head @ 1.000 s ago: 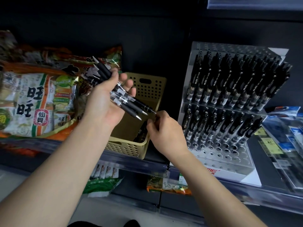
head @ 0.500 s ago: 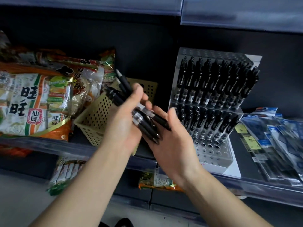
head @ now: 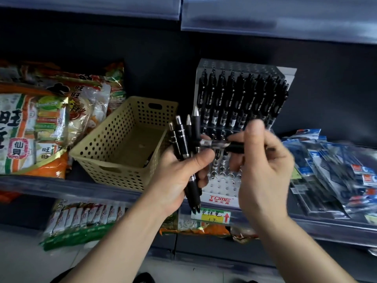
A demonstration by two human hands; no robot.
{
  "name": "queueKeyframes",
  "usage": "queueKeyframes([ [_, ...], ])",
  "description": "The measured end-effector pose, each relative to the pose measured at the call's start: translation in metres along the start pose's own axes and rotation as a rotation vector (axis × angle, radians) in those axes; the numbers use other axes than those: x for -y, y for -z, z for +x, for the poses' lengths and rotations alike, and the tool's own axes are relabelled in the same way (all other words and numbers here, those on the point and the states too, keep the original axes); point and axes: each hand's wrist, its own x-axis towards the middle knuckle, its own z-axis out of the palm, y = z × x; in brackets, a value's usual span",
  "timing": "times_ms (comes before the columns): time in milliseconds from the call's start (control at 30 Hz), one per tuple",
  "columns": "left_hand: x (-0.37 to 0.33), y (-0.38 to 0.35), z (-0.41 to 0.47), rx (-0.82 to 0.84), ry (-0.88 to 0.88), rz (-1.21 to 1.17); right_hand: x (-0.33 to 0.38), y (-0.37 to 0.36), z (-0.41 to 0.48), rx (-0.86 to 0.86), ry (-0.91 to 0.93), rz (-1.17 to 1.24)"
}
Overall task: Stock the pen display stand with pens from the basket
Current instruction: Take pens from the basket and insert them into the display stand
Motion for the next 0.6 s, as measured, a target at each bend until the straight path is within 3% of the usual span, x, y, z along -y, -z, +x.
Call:
queueKeyframes([
  [167, 0.005, 0.0, -0.001, 0.221, 0.19, 0.139, 0.01, 0.016, 0.025, -0.23, 0.123, -0.052],
  [267, 0.007, 0.001, -0.001, 0.273, 0.272, 0.106, 0.014, 0.024, 0.033, -0.308, 0.098, -0.095],
  [333, 0.008, 0.0, -0.001, 0.213, 0.299, 0.035, 0.014, 0.03, 0.038, -0.203, 0.035, -0.173],
  [467, 0.014, -0.006, -0.001, 0.094, 0.335, 0.031, 0.005, 0.025, 0.033, 0.174, -0.149, -0.366],
  [600, 0.018, -0.012, -0.006, 0.103, 0.344, 0.028, -0.015, 0.012, 0.019, 0.183, 0.018, -0.562],
])
